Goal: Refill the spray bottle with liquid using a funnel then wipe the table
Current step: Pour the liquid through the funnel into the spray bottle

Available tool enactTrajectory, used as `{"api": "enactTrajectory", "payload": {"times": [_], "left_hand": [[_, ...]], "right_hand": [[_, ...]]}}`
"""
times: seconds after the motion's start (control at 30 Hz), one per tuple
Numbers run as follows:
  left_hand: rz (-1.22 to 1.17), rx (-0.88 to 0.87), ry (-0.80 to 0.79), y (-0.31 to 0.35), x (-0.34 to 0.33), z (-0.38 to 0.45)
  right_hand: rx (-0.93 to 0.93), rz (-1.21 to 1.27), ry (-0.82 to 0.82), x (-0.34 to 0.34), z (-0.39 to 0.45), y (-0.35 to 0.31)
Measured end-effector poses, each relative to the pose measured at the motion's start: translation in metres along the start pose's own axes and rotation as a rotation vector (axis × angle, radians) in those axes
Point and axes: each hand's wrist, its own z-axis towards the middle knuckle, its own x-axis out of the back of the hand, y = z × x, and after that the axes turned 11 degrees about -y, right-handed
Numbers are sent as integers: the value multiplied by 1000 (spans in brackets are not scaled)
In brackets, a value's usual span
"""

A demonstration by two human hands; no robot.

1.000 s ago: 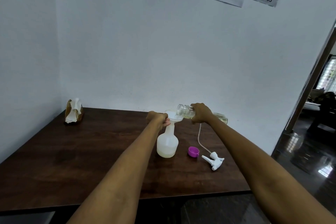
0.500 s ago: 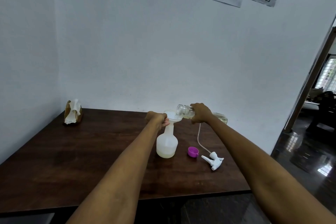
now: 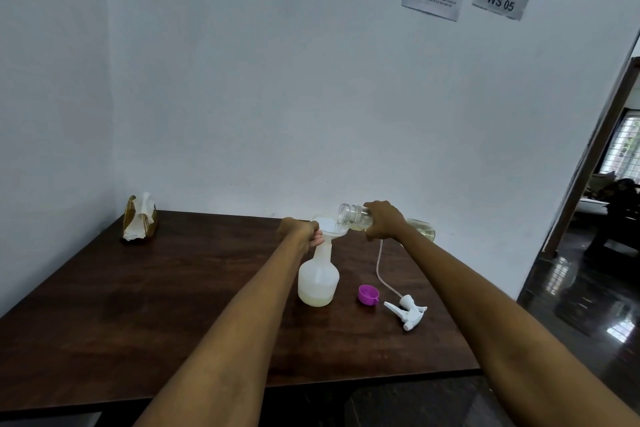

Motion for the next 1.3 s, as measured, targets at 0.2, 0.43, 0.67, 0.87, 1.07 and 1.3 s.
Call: {"api": "enactTrajectory", "payload": {"times": [0.2,0.43,0.67,0.87,1.07,1.3], "left_hand": [[-11,5,-4,0,2,2],[-51,16,4,1,2,0],[-3,-5,1,-2,1,4],[-8,8,1,2,2,0],[-17,4,5,0,1,1],[3,-5,12,-1,0,0]], "right_hand": [[-2,-2,-1,0,0,-1],[1,-5,-14,0,-1,-4],[1,1,-14,-1,-2,-5],[3,-7,-14,-2,-3,-5],[-5,-2,-15,-1,-3,-4],[-10,-6,-17,0,-4,-3]]}}
